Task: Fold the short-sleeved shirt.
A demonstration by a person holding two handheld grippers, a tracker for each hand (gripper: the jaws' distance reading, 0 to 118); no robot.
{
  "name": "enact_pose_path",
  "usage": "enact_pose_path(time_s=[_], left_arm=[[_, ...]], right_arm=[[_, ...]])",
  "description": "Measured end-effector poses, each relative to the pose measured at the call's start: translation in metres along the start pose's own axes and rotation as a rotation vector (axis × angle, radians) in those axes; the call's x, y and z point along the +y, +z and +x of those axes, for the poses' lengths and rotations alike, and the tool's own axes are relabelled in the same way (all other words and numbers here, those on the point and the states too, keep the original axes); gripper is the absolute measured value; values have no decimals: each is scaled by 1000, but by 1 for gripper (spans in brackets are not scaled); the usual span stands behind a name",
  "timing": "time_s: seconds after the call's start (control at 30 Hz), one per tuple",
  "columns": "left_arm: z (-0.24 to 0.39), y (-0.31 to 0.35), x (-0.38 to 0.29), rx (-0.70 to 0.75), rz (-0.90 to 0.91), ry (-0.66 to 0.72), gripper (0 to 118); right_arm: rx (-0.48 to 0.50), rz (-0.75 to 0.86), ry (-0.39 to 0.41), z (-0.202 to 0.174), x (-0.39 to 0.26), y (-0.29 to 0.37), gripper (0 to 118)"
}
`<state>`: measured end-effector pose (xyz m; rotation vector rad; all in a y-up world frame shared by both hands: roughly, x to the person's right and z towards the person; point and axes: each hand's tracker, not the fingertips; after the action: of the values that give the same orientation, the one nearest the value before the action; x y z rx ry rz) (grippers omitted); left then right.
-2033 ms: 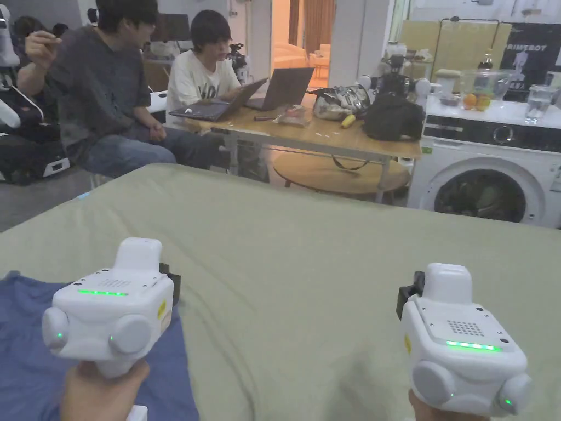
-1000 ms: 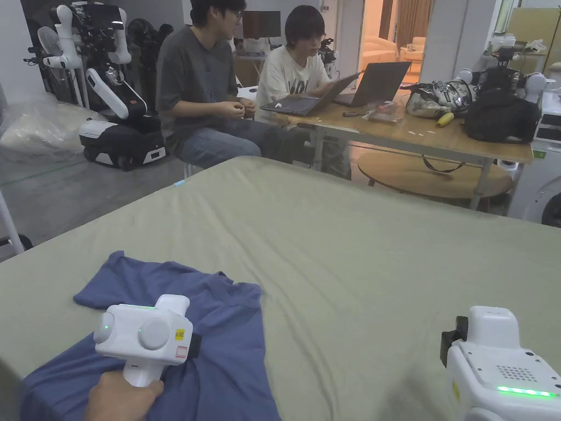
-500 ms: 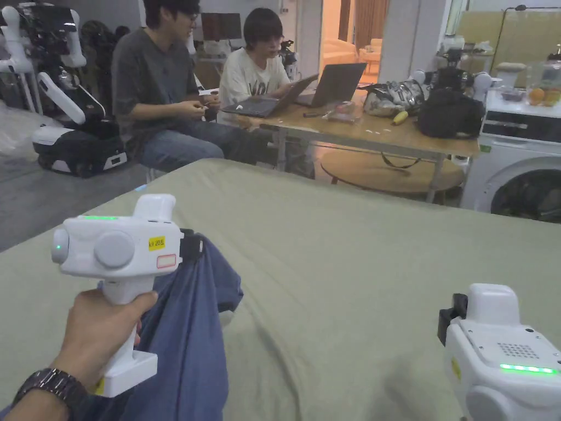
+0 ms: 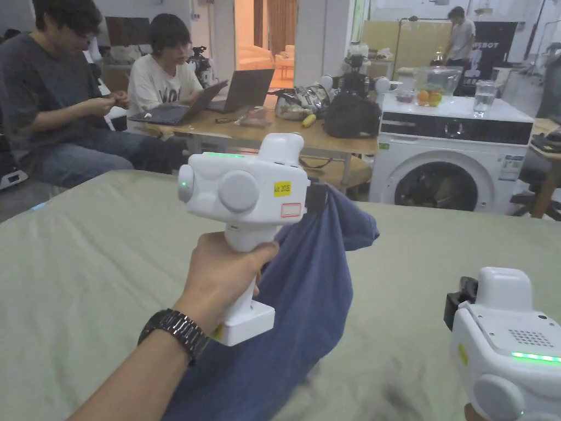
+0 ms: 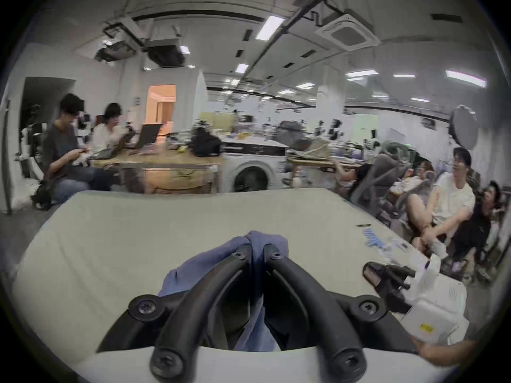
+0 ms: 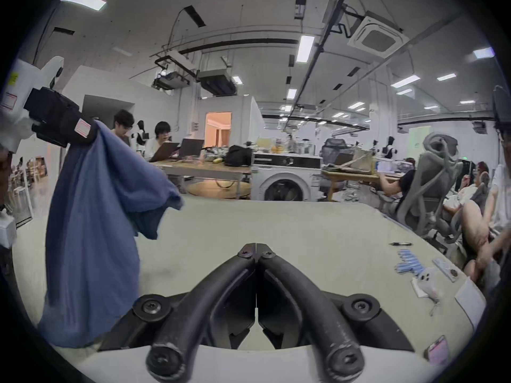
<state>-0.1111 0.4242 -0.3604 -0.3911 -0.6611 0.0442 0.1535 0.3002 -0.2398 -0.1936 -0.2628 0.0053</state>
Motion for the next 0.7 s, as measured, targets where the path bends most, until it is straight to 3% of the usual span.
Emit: enact_pose_path(time_s=[0.27,0.5,0.53,0.57,0.6,0.7], left_arm=[[118,-79,-55,-269,-122,-62,1],[151,-104,-148,-337,-309,-53,2],[153,-105,-157,-332,-325,-50,5],[152,-106,-165,-344,-347,-36,16],[150,-107,-169,-352,-370,-18,42],[139,-98,-170,-327,-350,34,52]], right_arm=[[-204,-8,-15,89,-8,27,0],[-276,-70,-51,129,-30,35,0],[-279,-77,-54,131,-33,34,0],[-278,-85,-56,131,-35,33,0],[-276,-92,-58,130,-36,32,0],[-255,-99,-63,123,-36,31,0]])
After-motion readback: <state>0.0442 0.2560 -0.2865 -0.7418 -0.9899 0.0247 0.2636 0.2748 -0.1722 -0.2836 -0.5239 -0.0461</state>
